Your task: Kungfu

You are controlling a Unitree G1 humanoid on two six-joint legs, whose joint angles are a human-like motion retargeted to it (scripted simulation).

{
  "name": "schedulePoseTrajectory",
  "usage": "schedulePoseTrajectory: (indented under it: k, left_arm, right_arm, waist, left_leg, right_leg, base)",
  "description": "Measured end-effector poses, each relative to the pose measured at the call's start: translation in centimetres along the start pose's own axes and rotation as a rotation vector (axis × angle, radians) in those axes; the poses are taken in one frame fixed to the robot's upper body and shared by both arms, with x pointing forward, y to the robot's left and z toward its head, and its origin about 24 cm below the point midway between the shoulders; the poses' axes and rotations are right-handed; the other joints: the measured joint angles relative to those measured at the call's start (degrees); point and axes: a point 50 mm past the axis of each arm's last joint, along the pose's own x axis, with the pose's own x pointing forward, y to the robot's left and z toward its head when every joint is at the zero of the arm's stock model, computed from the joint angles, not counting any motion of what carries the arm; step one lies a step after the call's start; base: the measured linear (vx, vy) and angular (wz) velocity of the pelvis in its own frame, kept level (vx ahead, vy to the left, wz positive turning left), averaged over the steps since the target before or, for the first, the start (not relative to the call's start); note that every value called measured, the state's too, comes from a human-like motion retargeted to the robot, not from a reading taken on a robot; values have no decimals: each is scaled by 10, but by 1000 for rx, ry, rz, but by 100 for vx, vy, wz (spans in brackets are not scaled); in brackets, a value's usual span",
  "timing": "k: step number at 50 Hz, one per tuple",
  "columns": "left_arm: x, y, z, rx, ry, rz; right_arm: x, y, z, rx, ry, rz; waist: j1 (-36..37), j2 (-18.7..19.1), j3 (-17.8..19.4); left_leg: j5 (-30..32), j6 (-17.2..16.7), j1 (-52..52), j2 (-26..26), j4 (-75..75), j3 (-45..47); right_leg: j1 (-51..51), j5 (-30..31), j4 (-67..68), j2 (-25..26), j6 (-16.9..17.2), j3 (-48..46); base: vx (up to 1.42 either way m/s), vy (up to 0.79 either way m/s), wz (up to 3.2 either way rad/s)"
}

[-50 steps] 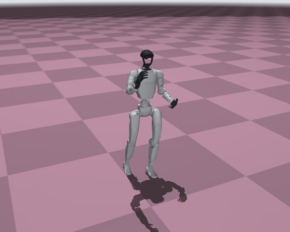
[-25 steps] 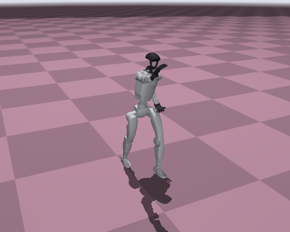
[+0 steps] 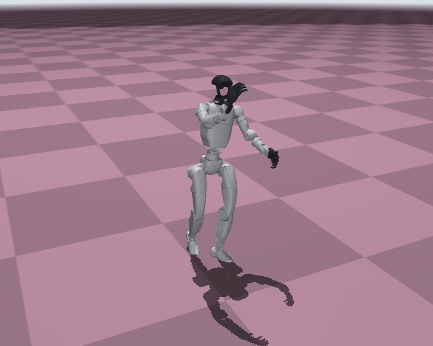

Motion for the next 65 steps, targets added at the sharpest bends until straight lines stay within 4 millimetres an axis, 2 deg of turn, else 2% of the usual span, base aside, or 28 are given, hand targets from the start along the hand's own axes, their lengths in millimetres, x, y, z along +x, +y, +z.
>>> schedulePoseTrajectory:
  k: [3,6,10,12,15,17,20,23,25,27,28,30,32,33,35,37,38,40,42,44,47,50,52,53,55,58,61,65]
  left_arm:
    - [44,-31,70,72,-248,-86]
    - [69,-73,154,112,-557,-172]
    - [63,-129,250,94,-925,-319]
    - [51,-152,284,102,-1063,-397]
    - [35,-180,313,137,-1202,-463]
    - [28,-192,322,139,-1265,-475]
    - [21,-202,328,101,-1330,-486]
    - [25,-200,321,103,-1311,-473]
    - [33,-191,307,133,-1253,-446]
    - [47,-176,282,166,-1141,-404]
    - [55,-165,263,181,-1058,-384]
    - [69,-145,210,192,-843,-370]
    - [73,-122,155,224,-608,-381]
    - [70,-107,126,243,-480,-372]
    - [52,-73,64,274,-205,-350]
    - [16,-46,-8,291,81,-308]
    - [-10,-35,-45,294,231,-275]
    - [-77,-21,-113,271,529,-195]
    - [-154,-25,-171,185,851,-126]
    - [-231,-46,-210,22,1150,-122]
    - [-333,-85,-230,-261,1473,-168]
    - [-407,-128,-230,-426,1669,-155]
    - [-437,-156,-227,-483,1747,-142]
    - [-448,-170,-226,-513,1773,-139]
    - [-463,-197,-222,-586,1802,-144]
    - [-460,-218,-222,-686,1769,-190]
    - [-441,-215,-228,-687,1693,-243]
    - [-413,-188,-231,-551,1588,-409]
  right_arm:
    - [7,42,23,143,-151,64]
    - [19,83,45,365,-214,185]
    - [22,118,67,632,-240,381]
    - [22,125,74,681,-254,438]
    - [20,126,77,700,-267,470]
    - [21,119,79,688,-275,469]
    - [21,110,81,648,-292,453]
    - [19,107,81,633,-305,408]
    - [15,107,78,631,-291,375]
    - [3,109,67,660,-230,338]
    - [-6,110,59,686,-188,314]
    - [-34,110,41,728,-95,263]
    - [-67,104,23,737,-4,232]
    - [-85,102,14,739,58,215]
    - [-130,97,-8,725,230,167]
    - [-193,82,-29,666,474,113]
    - [-231,73,-36,633,625,91]
    - [-312,56,-36,553,955,69]
    - [-389,37,-16,454,1291,54]
    - [-454,26,15,418,1567,-48]
    - [-522,20,72,459,1786,-372]
    - [-566,27,129,421,1998,-595]
    - [-581,32,157,329,2153,-561]
    - [-586,36,168,295,2217,-509]
    - [-594,48,188,269,2333,-372]
    - [-600,70,203,345,2435,-197]
    - [-601,89,204,522,2466,-85]
    - [-598,109,208,760,2471,90]
  waist:
    - [-43,8,9]
    - [-70,11,29]
    - [-99,16,42]
    - [-110,17,50]
    - [-121,19,55]
    - [-127,26,51]
    - [-138,37,48]
    - [-157,46,50]
    - [-164,55,46]
    - [-182,58,33]
    - [-197,55,21]
    - [-204,45,-8]
    - [-191,20,-2]
    - [-183,7,7]
    - [-164,-18,12]
    - [-151,-28,7]
    - [-143,-28,2]
    - [-117,-28,1]
    - [-85,-26,19]
    - [-59,-21,40]
    - [-18,-16,71]
    - [20,-16,106]
    - [26,-26,122]
    - [25,-36,126]
    - [25,-49,135]
    - [48,-65,161]
    - [74,-86,169]
    - [76,-97,150]
  left_leg:
    - [6,18,78,-54,-59,-15]
    - [4,26,134,-89,-92,-28]
    - [-10,29,188,-113,-110,-51]
    - [-20,29,217,-121,-115,-62]
    - [-35,27,261,-126,-120,-79]
    - [-42,22,280,-121,-119,-90]
    - [-40,8,300,-112,-112,-106]
    - [-11,-18,326,-102,-103,-126]
    - [25,-40,339,-91,-94,-130]
    - [92,-71,351,-84,-74,-139]
    - [140,-90,353,-83,-56,-141]
    - [264,-129,340,-84,4,-121]
    - [356,-158,306,-94,122,-95]
    - [396,-154,284,-96,187,-69]
    - [401,-126,236,-101,275,-26]
    - [316,-86,159,-82,361,11]
    - [283,-83,111,-68,396,19]
    - [240,-77,24,-42,424,46]
    - [229,-69,-42,-19,387,68]
    - [241,-65,-96,2,302,74]
    - [289,-68,-159,32,120,60]
    - [353,-107,-202,51,-68,5]
    - [305,-103,-245,50,-150,-11]
    - [254,-90,-267,50,-180,3]
    - [152,-87,-315,63,-175,13]
    - [210,-64,-351,104,-87,41]
    - [217,-73,-386,104,40,-15]
    - [239,-101,-423,73,240,-35]
  right_leg:
    - [-46,-61,-20,-28,0,44]
    - [-96,-86,-70,-54,-42,61]
    - [-151,-50,-177,-64,-98,85]
    - [-168,-17,-228,-75,-104,76]
    - [-186,3,-293,-86,-93,48]
    - [-197,-7,-321,-85,-107,31]
    - [-206,-32,-329,-89,-129,-10]
    - [-194,-54,-301,-90,-145,-29]
    - [-182,-68,-266,-76,-196,-17]
    - [-147,-49,-256,-82,-205,-71]
    - [-129,-10,-266,-90,-191,-89]
    - [-128,-3,-246,-91,-180,-19]
    - [-111,-26,-215,-106,-169,17]
    - [-90,-35,-209,-119,-167,7]
    - [-49,-60,-201,-134,-172,-8]
    - [-24,-74,-205,-125,-174,10]
    - [-15,-73,-214,-117,-173,17]
    - [5,-73,-232,-102,-175,32]
    - [32,-77,-247,-81,-188,44]
    - [55,-82,-256,-59,-203,63]
    - [87,-90,-264,-25,-232,100]
    - [121,-102,-260,3,-253,142]
    - [131,-110,-255,3,-260,156]
    - [131,-113,-252,-2,-263,160]
    - [129,-121,-242,-3,-269,172]
    - [135,-125,-232,-3,-277,196]
    - [130,-131,-226,-11,-277,208]
    - [111,-140,-221,-14,-276,213]
  base:
    - [56,35,95]
    - [39,17,67]
    - [49,-1,56]
    - [62,-14,54]
    - [63,-17,50]
    - [71,-24,48]
    - [65,-26,58]
    - [75,-40,63]
    - [72,-40,43]
    - [97,-56,81]
    - [96,-55,95]
    - [98,-61,53]
    - [84,-56,-32]
    - [53,-32,-77]
    - [50,-30,-82]
    - [72,-40,-47]
    - [68,-32,-72]
    - [62,-25,-131]
    - [46,-14,-163]
    - [34,-9,-143]
    - [41,-11,-142]
    - [34,-10,-122]
    - [25,-11,-52]
    - [12,-12,-24]
    - [13,-10,-28]
    - [9,-6,-73]
    - [-2,-11,-68]
    - [18,-5,1]
